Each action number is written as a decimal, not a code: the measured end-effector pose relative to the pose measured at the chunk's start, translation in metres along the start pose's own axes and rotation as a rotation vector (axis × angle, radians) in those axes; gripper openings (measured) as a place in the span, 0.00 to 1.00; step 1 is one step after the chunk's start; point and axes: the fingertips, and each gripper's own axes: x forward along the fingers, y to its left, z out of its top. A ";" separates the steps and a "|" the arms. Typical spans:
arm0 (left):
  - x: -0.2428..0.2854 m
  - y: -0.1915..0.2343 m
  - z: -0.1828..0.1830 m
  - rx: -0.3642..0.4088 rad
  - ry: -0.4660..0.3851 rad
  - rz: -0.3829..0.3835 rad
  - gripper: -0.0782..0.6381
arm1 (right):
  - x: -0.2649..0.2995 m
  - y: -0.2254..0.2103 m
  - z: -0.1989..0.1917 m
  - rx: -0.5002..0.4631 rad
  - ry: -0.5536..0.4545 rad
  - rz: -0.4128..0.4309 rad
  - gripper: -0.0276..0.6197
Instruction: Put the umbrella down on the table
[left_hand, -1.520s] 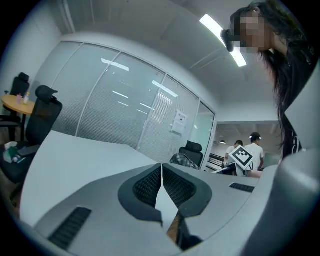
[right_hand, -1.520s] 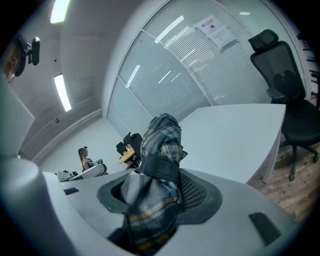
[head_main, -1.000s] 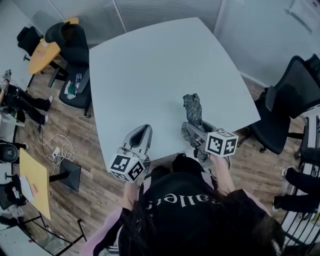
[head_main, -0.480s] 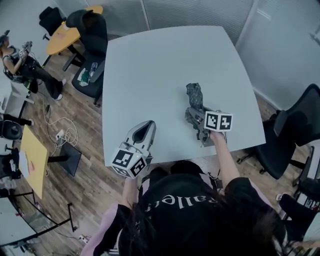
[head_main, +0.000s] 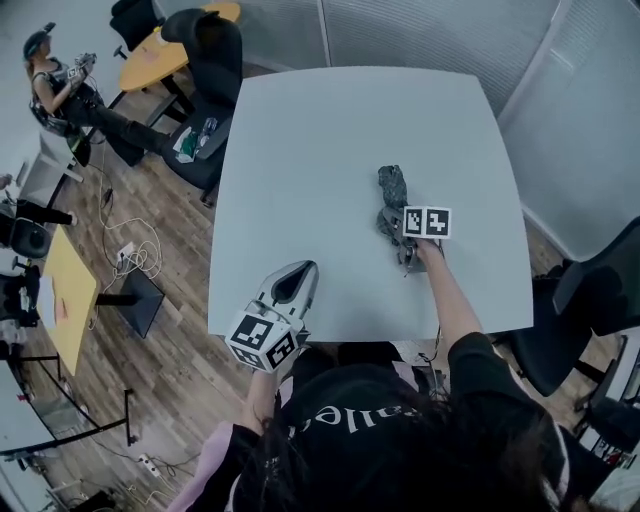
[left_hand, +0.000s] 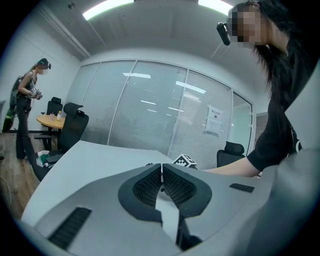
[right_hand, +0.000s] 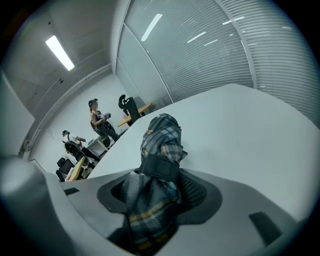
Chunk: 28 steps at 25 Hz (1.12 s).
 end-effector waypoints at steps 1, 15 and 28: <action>0.001 0.002 -0.002 -0.005 0.004 0.008 0.15 | 0.007 -0.004 0.000 -0.026 0.023 -0.015 0.39; 0.010 0.015 -0.013 -0.052 0.049 0.036 0.15 | 0.056 -0.021 0.003 -0.279 0.162 -0.075 0.41; -0.012 0.016 -0.010 -0.046 0.032 -0.006 0.15 | 0.033 -0.006 -0.005 -0.352 0.148 -0.086 0.48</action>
